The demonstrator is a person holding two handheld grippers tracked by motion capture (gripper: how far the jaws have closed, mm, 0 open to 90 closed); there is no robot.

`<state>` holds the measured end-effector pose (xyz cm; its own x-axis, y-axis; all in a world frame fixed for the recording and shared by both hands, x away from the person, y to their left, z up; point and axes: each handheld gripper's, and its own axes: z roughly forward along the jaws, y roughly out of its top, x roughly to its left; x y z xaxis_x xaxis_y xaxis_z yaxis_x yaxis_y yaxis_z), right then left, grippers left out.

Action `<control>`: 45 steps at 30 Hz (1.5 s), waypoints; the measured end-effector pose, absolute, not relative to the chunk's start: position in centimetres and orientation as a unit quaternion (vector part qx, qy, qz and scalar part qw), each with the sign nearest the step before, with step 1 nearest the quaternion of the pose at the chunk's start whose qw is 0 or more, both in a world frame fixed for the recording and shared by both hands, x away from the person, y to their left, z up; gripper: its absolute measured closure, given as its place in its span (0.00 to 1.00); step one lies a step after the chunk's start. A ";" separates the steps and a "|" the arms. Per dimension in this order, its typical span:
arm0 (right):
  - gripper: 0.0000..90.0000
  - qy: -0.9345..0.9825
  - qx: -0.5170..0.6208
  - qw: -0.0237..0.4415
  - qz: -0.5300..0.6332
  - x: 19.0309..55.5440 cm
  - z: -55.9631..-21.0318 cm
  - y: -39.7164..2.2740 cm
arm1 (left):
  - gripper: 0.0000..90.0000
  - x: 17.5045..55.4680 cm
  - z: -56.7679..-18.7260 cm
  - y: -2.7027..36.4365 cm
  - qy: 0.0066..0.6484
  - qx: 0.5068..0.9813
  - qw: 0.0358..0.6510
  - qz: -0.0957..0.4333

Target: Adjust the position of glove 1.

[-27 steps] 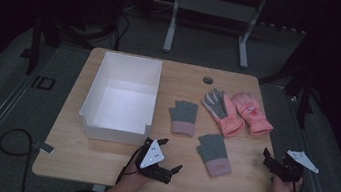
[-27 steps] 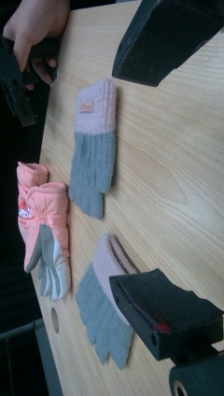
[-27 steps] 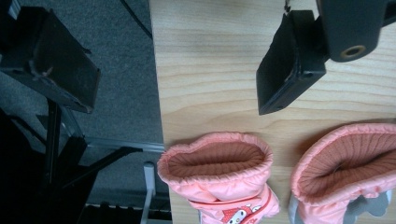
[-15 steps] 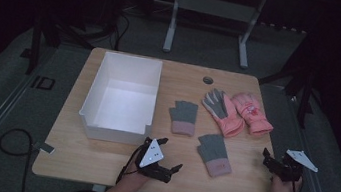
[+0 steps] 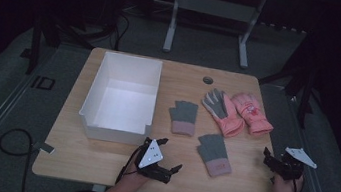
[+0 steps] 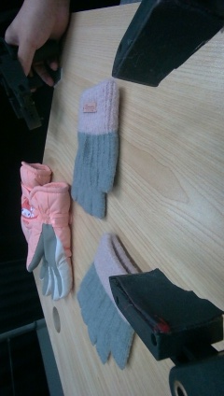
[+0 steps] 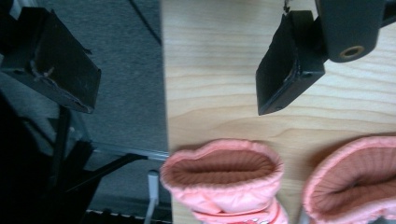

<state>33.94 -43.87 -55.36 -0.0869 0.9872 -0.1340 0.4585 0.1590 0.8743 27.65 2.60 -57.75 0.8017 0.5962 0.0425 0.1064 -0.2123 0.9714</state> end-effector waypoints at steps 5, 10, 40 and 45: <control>0.16 0.645 0.558 0.384 0.354 33.9 -54.6 -43.9 | 0.03 27.6 -57.7 2.6 0.233 0.750 0.581 0.211; 0.15 0.645 0.553 0.376 0.370 33.8 -52.8 -43.3 | 0.03 27.6 -57.8 2.6 0.235 0.749 0.583 0.210; 0.14 0.657 0.517 0.346 0.426 36.9 -45.9 -36.2 | 0.03 27.7 -57.8 2.6 0.234 0.749 0.584 0.208; 0.12 0.679 0.498 0.335 0.423 37.5 -46.0 -33.9 | 0.03 27.7 -57.8 2.6 0.233 0.749 0.584 0.207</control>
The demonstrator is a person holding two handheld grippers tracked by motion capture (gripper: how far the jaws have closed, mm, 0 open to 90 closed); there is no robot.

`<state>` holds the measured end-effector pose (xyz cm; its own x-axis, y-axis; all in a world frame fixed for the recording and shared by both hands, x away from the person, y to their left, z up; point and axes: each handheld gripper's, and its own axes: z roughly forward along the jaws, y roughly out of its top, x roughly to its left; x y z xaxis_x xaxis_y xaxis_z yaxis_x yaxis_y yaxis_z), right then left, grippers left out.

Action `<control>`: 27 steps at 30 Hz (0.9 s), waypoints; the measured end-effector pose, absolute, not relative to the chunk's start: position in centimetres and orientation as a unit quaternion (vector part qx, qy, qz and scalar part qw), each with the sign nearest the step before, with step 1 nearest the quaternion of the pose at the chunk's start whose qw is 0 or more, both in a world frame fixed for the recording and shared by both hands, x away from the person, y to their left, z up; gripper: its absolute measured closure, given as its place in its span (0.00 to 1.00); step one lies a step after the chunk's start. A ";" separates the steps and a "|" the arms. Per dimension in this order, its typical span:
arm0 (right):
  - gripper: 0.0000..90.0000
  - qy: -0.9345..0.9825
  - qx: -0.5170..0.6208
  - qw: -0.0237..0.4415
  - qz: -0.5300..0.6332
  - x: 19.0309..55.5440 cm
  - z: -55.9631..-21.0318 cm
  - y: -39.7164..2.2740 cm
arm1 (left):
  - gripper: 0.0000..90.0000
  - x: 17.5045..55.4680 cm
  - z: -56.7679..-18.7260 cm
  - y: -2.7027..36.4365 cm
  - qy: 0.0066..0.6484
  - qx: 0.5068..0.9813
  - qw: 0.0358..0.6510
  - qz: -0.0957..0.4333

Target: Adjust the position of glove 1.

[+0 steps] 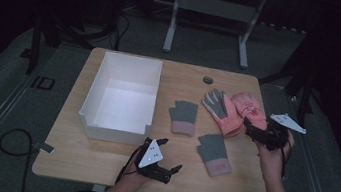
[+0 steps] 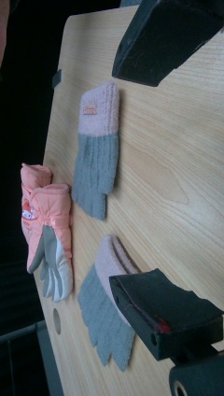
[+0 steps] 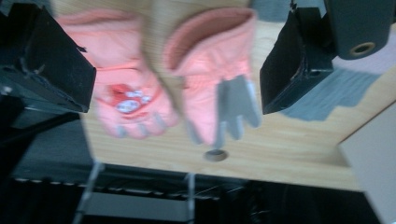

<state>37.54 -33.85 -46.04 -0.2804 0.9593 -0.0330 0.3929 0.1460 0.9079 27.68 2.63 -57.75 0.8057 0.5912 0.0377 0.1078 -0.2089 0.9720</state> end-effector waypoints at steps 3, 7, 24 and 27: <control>0.12 0.688 0.492 0.332 0.418 37.8 -46.3 -32.9 | 0.03 27.7 -57.8 2.7 0.234 0.748 0.586 0.205; 0.12 0.700 0.488 0.317 0.415 38.2 -47.2 -31.2 | 0.03 27.7 -57.8 2.7 0.234 0.747 0.588 0.205; 0.32 0.758 0.434 0.257 0.414 39.9 -50.2 -24.3 | 0.03 27.7 -57.8 2.7 0.231 0.748 0.587 0.206; 0.35 0.765 0.429 0.251 0.410 40.2 -50.9 -23.1 | 0.03 27.7 -57.8 2.7 0.232 0.748 0.587 0.205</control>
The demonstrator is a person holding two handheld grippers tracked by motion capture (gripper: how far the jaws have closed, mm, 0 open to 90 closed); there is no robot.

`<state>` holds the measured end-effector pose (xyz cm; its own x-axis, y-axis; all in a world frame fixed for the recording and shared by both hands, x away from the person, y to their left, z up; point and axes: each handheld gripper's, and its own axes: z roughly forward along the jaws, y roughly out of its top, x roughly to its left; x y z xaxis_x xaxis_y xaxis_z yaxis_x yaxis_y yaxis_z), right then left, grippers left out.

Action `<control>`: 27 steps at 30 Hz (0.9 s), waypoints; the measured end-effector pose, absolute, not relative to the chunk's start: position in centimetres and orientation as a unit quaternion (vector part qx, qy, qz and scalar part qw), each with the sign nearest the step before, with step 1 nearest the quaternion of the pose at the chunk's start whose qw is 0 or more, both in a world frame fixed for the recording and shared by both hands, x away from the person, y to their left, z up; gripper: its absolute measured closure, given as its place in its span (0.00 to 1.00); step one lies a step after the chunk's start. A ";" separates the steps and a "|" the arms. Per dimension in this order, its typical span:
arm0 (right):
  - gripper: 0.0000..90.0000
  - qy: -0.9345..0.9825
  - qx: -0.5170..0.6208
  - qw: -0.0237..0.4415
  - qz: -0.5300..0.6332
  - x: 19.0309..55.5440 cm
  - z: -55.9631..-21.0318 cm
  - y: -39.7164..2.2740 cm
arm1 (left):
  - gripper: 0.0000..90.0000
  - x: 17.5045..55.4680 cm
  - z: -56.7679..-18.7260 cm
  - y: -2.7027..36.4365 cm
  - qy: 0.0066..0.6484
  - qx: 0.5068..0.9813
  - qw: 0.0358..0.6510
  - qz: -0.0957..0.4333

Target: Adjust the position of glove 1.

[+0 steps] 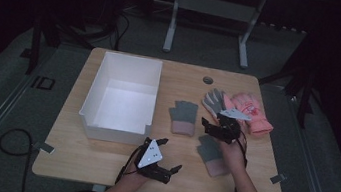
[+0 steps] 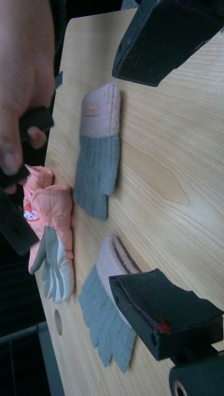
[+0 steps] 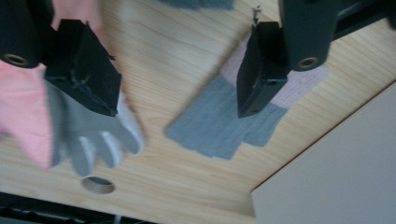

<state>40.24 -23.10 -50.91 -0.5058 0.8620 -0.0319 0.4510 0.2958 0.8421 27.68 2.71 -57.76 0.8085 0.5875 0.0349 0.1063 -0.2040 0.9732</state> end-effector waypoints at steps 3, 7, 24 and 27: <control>0.37 0.769 0.425 0.248 0.408 40.5 -51.3 -22.3 | 0.03 27.7 -57.8 2.7 0.232 0.748 0.587 0.205; 0.41 0.775 0.420 0.238 0.406 41.0 -51.8 -20.7 | 0.03 27.7 -57.8 2.7 0.232 0.748 0.587 0.205; 0.60 0.806 0.408 0.202 0.377 44.3 -53.6 -15.8 | 0.03 27.6 -57.8 2.8 0.230 0.747 0.589 0.205; 0.64 0.815 0.406 0.199 0.362 45.3 -54.3 -15.5 | 0.03 27.7 -57.8 2.8 0.230 0.748 0.589 0.205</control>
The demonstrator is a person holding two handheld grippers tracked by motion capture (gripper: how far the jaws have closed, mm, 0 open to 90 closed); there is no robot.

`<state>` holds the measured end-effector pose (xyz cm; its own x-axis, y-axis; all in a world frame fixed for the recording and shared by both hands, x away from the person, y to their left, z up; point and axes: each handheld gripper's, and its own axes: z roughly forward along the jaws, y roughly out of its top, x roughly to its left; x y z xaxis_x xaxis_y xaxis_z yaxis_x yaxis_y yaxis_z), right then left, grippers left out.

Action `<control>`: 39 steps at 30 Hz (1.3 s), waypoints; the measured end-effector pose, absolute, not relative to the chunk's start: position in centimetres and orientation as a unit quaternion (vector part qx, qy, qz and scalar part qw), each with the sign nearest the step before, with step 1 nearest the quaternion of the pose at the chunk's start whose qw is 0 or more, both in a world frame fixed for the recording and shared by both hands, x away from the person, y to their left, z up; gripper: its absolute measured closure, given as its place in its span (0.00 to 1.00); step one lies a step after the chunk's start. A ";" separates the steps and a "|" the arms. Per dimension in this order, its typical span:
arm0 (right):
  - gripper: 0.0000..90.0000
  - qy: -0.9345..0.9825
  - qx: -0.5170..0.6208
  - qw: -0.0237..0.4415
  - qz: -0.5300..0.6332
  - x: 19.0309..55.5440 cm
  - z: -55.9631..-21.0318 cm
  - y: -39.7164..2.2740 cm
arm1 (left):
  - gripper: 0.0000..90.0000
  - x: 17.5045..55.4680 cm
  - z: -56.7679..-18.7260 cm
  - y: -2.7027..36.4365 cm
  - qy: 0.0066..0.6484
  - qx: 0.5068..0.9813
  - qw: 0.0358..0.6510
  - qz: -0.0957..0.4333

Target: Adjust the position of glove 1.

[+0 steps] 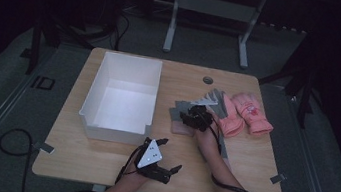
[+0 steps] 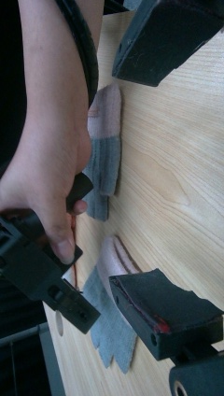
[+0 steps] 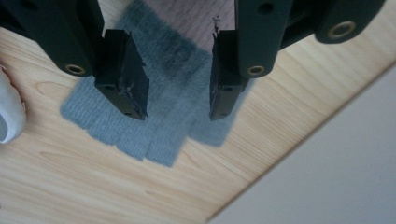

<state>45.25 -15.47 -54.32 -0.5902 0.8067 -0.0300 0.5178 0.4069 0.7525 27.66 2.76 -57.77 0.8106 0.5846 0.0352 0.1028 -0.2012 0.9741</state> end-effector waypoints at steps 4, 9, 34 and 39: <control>0.64 0.818 0.411 0.207 0.344 45.8 -54.9 -15.3 | 0.03 27.6 -57.8 2.8 0.230 0.747 0.589 0.206; 0.71 0.819 0.428 0.192 0.329 46.4 -55.7 -15.3 | 0.03 27.6 -57.8 2.7 0.230 0.747 0.589 0.208; 0.96 0.780 0.467 0.190 0.371 40.1 -51.3 -15.3 | 0.03 27.6 -57.8 2.7 0.230 0.748 0.586 0.210; 0.96 0.785 0.473 0.183 0.356 37.6 -53.0 -15.6 | 0.03 27.6 -57.8 2.7 0.232 0.747 0.587 0.208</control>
